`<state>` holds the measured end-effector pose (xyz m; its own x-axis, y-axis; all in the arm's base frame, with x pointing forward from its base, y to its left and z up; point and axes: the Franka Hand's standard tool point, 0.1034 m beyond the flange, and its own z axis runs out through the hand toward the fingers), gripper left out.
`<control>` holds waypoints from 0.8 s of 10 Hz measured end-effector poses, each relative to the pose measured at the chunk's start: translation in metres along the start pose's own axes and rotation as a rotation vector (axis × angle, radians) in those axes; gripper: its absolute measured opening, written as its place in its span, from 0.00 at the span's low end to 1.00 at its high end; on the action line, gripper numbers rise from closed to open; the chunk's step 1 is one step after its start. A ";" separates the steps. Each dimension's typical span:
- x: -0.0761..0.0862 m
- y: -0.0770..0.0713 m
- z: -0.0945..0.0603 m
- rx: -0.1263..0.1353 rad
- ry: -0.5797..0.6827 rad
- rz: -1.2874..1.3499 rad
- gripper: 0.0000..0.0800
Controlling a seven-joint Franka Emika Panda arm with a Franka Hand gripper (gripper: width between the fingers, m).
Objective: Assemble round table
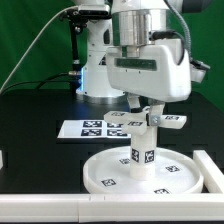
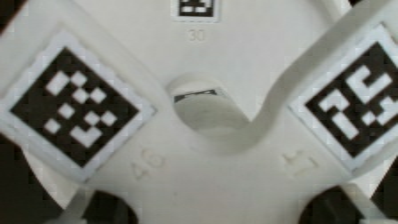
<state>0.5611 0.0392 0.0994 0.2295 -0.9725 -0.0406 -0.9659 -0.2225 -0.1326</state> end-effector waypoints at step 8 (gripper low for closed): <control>0.002 -0.008 -0.027 -0.011 -0.055 -0.467 0.81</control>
Offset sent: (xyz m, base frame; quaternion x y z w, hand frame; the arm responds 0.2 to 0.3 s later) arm 0.0000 0.0000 0.0000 0.0000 0.0000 0.0000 1.0000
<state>0.5661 0.0371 0.1271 0.6459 -0.7628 -0.0320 -0.7586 -0.6366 -0.1386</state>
